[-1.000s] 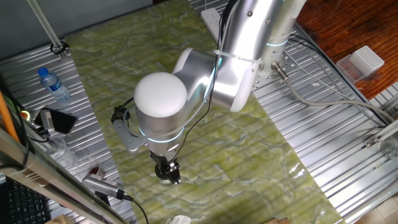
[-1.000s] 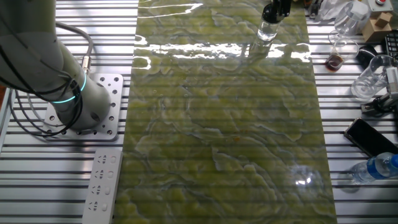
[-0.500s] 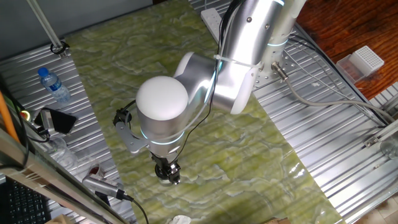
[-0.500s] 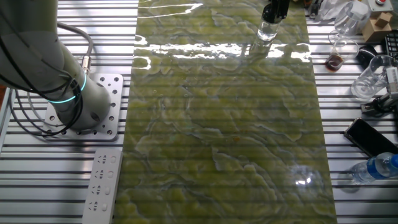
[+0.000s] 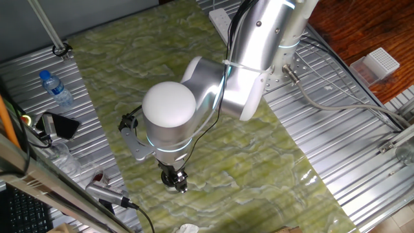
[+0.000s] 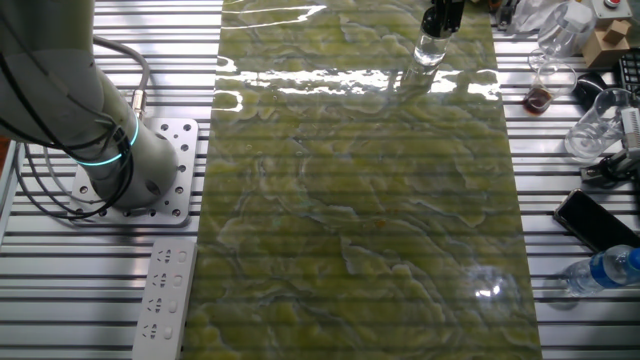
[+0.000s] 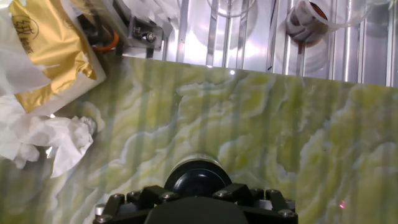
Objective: Unscrew the lid from the jar
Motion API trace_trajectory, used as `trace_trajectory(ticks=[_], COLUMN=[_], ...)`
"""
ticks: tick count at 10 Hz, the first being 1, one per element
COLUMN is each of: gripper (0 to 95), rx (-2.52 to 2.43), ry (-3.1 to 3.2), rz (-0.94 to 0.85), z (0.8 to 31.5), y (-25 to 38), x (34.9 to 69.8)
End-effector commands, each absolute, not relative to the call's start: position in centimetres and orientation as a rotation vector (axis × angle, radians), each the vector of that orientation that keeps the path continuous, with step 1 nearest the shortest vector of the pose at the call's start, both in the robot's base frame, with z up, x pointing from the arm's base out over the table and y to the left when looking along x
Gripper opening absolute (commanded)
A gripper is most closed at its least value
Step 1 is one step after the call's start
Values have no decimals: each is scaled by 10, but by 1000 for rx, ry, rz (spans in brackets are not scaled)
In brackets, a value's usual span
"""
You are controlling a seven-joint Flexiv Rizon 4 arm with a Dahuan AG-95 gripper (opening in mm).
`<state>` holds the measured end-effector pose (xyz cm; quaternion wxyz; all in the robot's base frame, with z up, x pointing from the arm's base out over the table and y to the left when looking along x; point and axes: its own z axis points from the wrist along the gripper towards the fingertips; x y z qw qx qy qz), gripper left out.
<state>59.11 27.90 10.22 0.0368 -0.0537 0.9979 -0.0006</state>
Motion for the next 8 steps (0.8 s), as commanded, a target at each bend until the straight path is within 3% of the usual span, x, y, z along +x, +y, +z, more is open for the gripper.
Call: trace_trajectory(ticks=[1, 8], gripper=[570, 570], rx=[-145, -116], ry=[3063, 3067], rz=[-3, -5], z=[102, 102], y=[279, 279], x=[591, 591])
